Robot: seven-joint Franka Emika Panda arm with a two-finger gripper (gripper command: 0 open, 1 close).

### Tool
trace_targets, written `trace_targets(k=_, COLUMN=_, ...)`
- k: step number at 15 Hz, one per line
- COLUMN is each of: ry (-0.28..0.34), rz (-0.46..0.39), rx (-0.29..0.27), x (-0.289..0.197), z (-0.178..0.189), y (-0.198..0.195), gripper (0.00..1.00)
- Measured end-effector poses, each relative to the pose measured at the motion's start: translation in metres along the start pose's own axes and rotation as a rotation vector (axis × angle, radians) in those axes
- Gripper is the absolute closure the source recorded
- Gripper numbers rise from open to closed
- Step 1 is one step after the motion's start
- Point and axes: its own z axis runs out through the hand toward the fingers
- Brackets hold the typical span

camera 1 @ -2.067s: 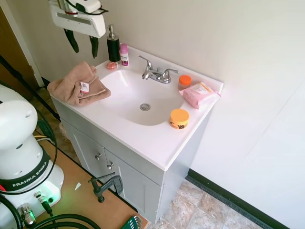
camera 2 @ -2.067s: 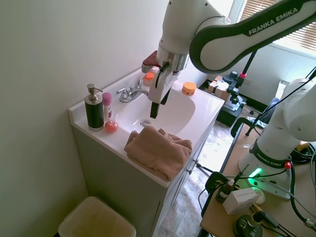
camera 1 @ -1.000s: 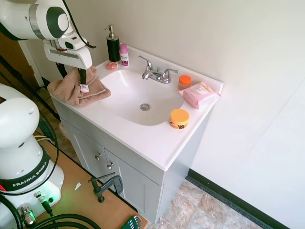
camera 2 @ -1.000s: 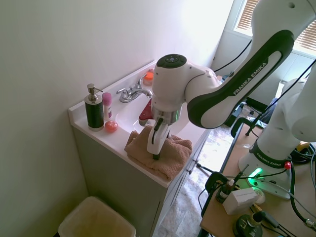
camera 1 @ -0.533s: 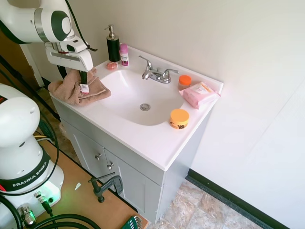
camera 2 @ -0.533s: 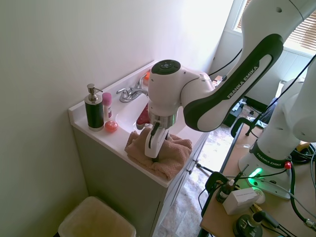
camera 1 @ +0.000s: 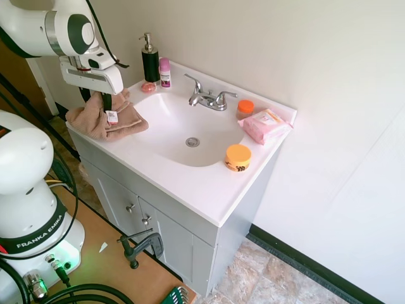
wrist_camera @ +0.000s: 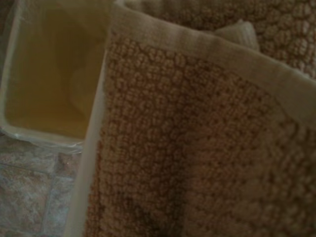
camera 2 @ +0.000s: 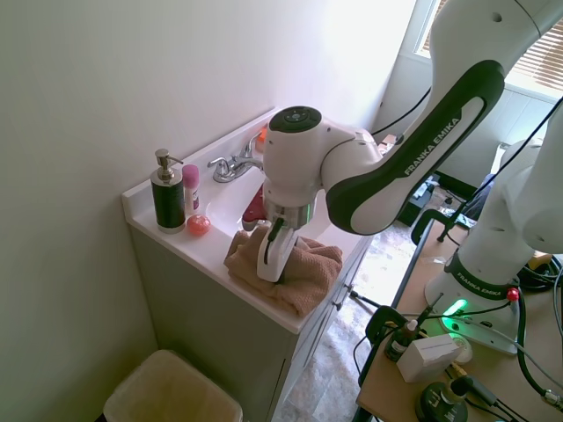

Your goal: Wipe the sink

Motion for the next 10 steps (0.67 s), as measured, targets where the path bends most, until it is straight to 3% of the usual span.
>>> trace_targets(k=7, ry=0.000, rz=0.009, rx=0.002, x=0.004, z=-0.001, y=0.000, gripper=1.00)
trace_targets(k=10, ry=-0.011, rz=0.087, rx=0.012, x=0.027, z=0.000, y=0.000, gripper=1.00)
